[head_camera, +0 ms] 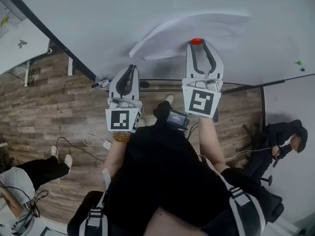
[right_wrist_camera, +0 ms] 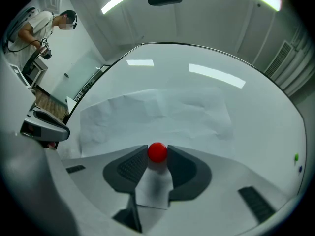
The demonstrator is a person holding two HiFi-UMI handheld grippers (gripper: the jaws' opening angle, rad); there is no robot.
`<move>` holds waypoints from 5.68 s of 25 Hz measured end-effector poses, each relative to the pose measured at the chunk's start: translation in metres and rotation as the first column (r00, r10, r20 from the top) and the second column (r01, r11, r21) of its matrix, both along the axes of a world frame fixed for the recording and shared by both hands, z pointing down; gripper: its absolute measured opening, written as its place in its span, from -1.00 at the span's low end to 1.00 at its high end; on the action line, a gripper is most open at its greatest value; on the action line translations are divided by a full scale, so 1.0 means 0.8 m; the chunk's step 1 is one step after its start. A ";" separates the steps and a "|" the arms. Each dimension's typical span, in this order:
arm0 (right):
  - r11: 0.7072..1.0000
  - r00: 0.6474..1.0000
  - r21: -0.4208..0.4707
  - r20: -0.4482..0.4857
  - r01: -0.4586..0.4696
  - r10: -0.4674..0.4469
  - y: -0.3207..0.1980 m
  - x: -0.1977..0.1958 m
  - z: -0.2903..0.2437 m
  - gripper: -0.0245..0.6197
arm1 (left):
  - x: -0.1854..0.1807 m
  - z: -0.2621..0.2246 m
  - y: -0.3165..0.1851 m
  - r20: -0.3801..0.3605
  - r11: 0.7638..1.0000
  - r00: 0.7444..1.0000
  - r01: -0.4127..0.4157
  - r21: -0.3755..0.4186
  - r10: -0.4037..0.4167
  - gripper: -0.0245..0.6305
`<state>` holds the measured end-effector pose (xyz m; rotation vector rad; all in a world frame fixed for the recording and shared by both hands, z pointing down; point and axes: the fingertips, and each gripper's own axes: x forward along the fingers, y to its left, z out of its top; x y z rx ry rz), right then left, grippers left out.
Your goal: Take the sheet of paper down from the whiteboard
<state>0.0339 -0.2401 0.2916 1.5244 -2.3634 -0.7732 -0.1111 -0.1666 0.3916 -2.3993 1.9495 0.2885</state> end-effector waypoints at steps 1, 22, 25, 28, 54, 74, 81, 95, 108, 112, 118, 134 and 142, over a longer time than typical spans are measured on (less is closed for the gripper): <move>1.000 1.000 -0.001 -0.001 0.000 0.000 0.000 0.000 0.000 -0.54 | 0.001 -0.001 0.000 -0.003 1.000 1.000 -0.010 0.004 0.010 -0.88; 1.000 1.000 -0.007 -0.030 0.000 0.000 0.000 -0.001 0.000 -0.55 | 0.013 -0.009 -0.031 0.001 0.993 0.993 -0.118 0.004 0.118 -0.63; 1.000 0.999 -0.009 -0.032 0.000 0.000 0.000 -0.001 -0.001 -0.55 | 0.018 -0.012 -0.034 0.006 0.992 0.992 -0.128 0.002 0.128 -0.63; 1.000 0.999 -0.013 -0.039 -0.002 0.001 0.000 -0.001 0.001 -0.55 | 0.024 -0.013 -0.037 0.007 0.990 0.990 -0.142 0.001 0.142 -0.63; 1.000 0.999 -0.020 -0.050 0.011 -0.012 0.001 -0.001 0.000 -0.55 | 0.035 -0.051 -0.035 0.081 0.970 0.974 -0.218 0.107 0.210 -0.63; 0.999 0.998 -0.035 -0.065 0.021 -0.024 0.000 0.000 0.003 -0.55 | 0.043 -0.053 -0.048 0.128 0.974 0.973 -0.204 0.097 0.191 -0.72; 0.999 0.998 -0.034 -0.063 0.023 -0.025 0.000 0.000 0.001 -0.55 | 0.043 -0.056 -0.053 0.148 0.973 0.970 -0.209 0.097 0.194 -0.76; 0.999 0.997 -0.041 -0.067 0.024 -0.027 0.001 -0.001 0.001 -0.56 | 0.080 -0.087 -0.064 0.146 0.959 0.959 -0.261 0.112 0.244 -0.76; 0.999 0.997 -0.031 -0.078 0.014 -0.016 0.001 -0.001 0.001 -0.56 | 0.079 -0.083 -0.072 0.104 0.982 0.977 -0.189 0.004 0.187 -0.82; 0.999 0.997 -0.035 -0.081 0.010 -0.013 0.001 -0.001 0.001 -0.56 | 0.076 -0.083 -0.074 0.089 0.990 0.986 -0.142 -0.014 0.143 -0.86; 0.999 0.997 -0.034 -0.077 0.013 -0.016 0.002 -0.001 0.001 -0.56 | 0.076 -0.084 -0.074 0.073 0.992 0.990 -0.119 -0.034 0.121 -0.89; 1.000 0.996 -0.015 -0.091 0.016 -0.017 0.002 0.000 -0.001 -0.56 | 0.078 -0.084 -0.075 0.067 0.992 0.990 -0.125 -0.011 0.126 -0.89; 1.000 0.997 -0.012 -0.071 0.013 -0.014 0.002 -0.001 -0.001 -0.56 | 0.077 -0.084 -0.074 0.055 0.991 0.989 -0.137 0.011 0.136 -0.89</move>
